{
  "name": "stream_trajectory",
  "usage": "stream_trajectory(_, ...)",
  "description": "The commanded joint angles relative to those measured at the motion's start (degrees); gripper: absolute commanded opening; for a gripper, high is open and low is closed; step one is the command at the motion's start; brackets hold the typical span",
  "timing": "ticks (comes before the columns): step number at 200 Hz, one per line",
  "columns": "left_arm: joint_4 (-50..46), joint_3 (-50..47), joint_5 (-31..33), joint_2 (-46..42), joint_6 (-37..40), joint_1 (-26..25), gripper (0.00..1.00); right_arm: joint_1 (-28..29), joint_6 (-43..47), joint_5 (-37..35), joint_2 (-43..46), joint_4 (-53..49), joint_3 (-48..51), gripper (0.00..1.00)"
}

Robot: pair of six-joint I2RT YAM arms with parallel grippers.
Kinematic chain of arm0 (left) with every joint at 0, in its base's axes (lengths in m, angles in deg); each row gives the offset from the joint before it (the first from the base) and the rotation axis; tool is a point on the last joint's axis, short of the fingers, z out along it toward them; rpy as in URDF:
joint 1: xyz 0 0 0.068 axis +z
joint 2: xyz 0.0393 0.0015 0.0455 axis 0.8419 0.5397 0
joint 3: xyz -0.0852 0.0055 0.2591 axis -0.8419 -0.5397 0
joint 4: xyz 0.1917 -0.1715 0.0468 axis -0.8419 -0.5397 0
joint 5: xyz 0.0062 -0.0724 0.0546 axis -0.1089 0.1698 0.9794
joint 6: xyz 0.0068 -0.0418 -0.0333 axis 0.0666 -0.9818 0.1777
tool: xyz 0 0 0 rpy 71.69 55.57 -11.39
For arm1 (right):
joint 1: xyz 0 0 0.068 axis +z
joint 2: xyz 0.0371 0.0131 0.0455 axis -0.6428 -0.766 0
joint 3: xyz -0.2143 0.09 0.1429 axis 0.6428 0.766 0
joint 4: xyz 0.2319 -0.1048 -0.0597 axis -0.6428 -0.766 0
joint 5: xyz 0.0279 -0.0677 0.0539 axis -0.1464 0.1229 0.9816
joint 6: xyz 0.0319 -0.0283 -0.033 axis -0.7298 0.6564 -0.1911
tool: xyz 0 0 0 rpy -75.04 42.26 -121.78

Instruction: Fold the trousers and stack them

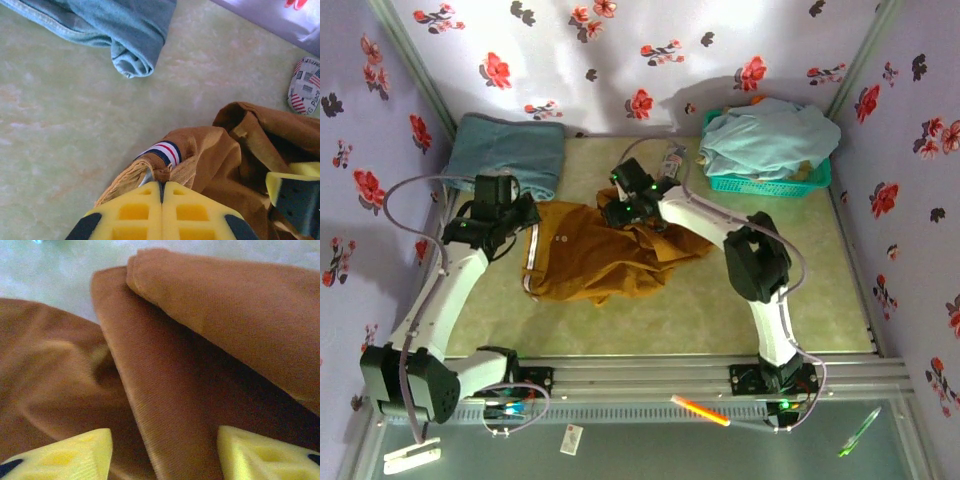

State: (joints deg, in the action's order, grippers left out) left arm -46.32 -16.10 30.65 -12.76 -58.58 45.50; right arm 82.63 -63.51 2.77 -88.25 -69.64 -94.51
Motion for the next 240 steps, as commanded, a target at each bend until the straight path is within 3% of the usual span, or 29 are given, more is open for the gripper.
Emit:
stream_trajectory(1, 0.3, -1.3, -0.4, -2.6, -0.3, -0.5, 0.00, -1.0, 2.0, -6.2, -1.2, -3.9, -4.0, 0.29)
stream_trajectory(12, -0.1, -1.2, -0.3, -3.0, -0.4, -0.5, 0.00, -1.0, 1.3, -8.5, 0.2, -3.5, -3.7, 0.11)
stream_trajectory(22, -0.4, -0.7, 0.0, -3.2, -0.3, -0.5, 0.00, -1.1, 1.0, -10.7, 2.7, -2.4, -2.5, 0.00)
stream_trajectory(42, -1.8, 2.0, 1.3, -2.9, 0.3, -0.5, 0.00, -1.9, -0.1, -16.7, 7.4, -1.5, -1.7, 0.00)
stream_trajectory(80, -5.2, 10.6, 4.3, -1.8, 4.2, -0.4, 0.00, -8.5, -2.0, -17.4, 15.6, -0.5, -1.6, 0.00)
stream_trajectory(131, -5.8, 20.2, 8.8, 0.9, 9.4, 3.4, 0.00, -18.8, -3.2, -14.0, 22.9, -0.7, -5.9, 0.00)
stream_trajectory(191, 3.4, 30.6, 8.0, 7.4, 12.6, 11.8, 0.00, -32.5, -8.3, -7.1, 24.9, -1.9, -15.4, 0.00)
stream_trajectory(214, 6.3, 30.7, 7.0, 4.0, 13.8, 13.5, 0.00, -36.2, -9.8, -7.0, 35.0, 1.5, -4.7, 0.00)
stream_trajectory(240, 9.9, 19.8, 7.2, -7.5, 9.5, 17.8, 0.00, -42.6, -14.3, -7.3, 51.2, 6.5, 15.8, 0.00)
